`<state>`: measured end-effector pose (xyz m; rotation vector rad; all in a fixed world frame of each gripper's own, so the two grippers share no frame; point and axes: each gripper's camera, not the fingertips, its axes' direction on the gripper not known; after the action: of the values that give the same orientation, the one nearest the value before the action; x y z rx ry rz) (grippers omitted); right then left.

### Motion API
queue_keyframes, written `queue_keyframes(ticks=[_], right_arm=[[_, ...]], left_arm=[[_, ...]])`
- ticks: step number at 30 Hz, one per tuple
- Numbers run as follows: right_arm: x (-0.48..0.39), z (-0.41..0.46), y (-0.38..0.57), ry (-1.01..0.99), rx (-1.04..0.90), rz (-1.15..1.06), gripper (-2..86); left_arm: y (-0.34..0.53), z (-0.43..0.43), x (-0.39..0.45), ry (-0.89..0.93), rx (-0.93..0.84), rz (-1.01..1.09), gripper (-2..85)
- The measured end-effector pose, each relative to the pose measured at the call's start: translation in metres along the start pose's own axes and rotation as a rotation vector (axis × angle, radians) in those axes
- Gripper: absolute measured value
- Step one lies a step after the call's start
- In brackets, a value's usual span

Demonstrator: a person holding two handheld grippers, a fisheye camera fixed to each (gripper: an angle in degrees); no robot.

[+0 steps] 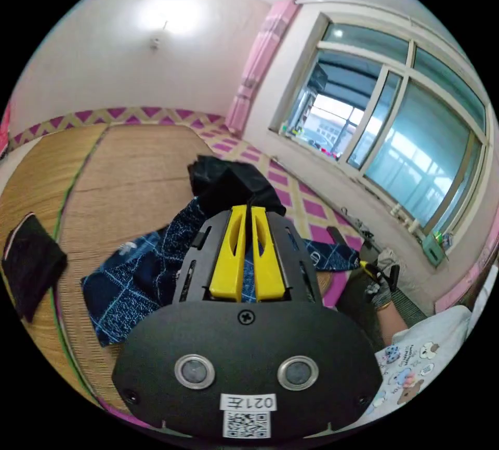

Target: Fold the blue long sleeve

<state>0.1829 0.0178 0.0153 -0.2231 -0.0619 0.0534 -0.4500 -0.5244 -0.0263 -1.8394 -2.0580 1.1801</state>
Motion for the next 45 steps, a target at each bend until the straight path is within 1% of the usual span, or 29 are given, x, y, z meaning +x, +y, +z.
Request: queue_keyframes(ticks=[1,2,4,11,14,16,18,21,22,23,25,26,27,29,31,34,36,38,40,42,44,45], right_arm=[[0.0,0.0,0.001,0.006,-0.002,-0.011,-0.6],[0.002,0.001,0.003,0.014,-0.009,-0.02,-0.6],[0.005,0.003,0.005,0.02,-0.029,-0.026,-0.6],[0.021,0.005,0.011,0.022,-0.03,0.002,-0.5],[0.026,0.007,0.011,0.016,-0.031,0.015,-0.4],[0.027,0.008,0.011,0.014,-0.029,0.02,-0.2],[0.029,0.006,0.01,0.021,-0.025,0.02,0.0],[0.032,-0.001,0.006,0.05,-0.009,0.029,1.3],[0.036,-0.004,0.004,0.075,0.006,0.052,3.4],[0.042,-0.009,0.002,0.094,0.027,0.086,5.4],[0.054,-0.018,0.002,0.112,0.068,0.162,7.9],[0.063,-0.024,0.003,0.121,0.106,0.213,8.9],[0.067,-0.027,0.004,0.123,0.122,0.238,9.2],[0.082,-0.037,0.005,0.121,0.191,0.305,10.3],[0.089,-0.04,0.001,0.106,0.226,0.322,10.7],[0.098,-0.033,-0.011,0.086,0.225,0.358,12.2],[0.107,-0.024,-0.012,0.075,0.198,0.437,13.3],[0.12,-0.021,0.002,0.066,0.224,0.564,13.8],[0.127,-0.019,0.015,0.036,0.251,0.624,13.8],[0.132,-0.014,0.025,-0.032,0.284,0.638,12.6],[0.137,-0.006,0.03,-0.206,0.344,0.614,5.6],[0.134,-0.007,0.031,-0.217,0.362,0.607,4.7]], left_arm=[[0.013,0.052,0.01,-0.006,-0.072,-0.005,-1.0],[0.021,0.077,0.014,-0.014,-0.111,-0.005,-1.0],[0.05,0.154,0.027,-0.055,-0.238,0.013,-1.0],[0.084,0.249,0.086,0.006,-0.247,0.095,-0.9],[0.109,0.308,0.091,0.015,-0.306,0.074,-0.7],[0.135,0.35,0.085,0.039,-0.406,0.061,-0.2],[0.148,0.361,0.078,0.095,-0.416,0.03,1.0],[0.159,0.353,0.075,0.208,-0.335,0.074,8.8],[0.162,0.35,0.075,0.26,-0.326,0.096,10.7],[0.164,0.348,0.075,0.296,-0.315,0.108,11.1],[0.173,0.328,0.066,0.431,-0.224,0.107,10.8],[0.175,0.322,0.062,0.445,-0.199,0.096,10.1],[0.18,0.311,0.055,0.454,-0.17,0.074,8.6],[0.188,0.299,0.047,0.45,-0.167,0.068,8.0],[0.202,0.283,0.042,0.432,-0.17,0.087,7.2],[0.218,0.267,0.038,0.384,-0.214,0.114,6.6],[0.228,0.257,0.032,0.36,-0.218,0.112,6.0],[0.236,0.245,0.024,0.348,-0.205,0.092,4.8],[0.247,0.23,0.007,0.351,-0.185,0.041,3.7],[0.254,0.222,-0.006,0.366,-0.176,-0.001,2.4],[0.26,0.213,-0.018,0.379,-0.176,-0.038,1.1],[0.263,0.207,-0.026,0.385,-0.176,-0.057,0.3]])
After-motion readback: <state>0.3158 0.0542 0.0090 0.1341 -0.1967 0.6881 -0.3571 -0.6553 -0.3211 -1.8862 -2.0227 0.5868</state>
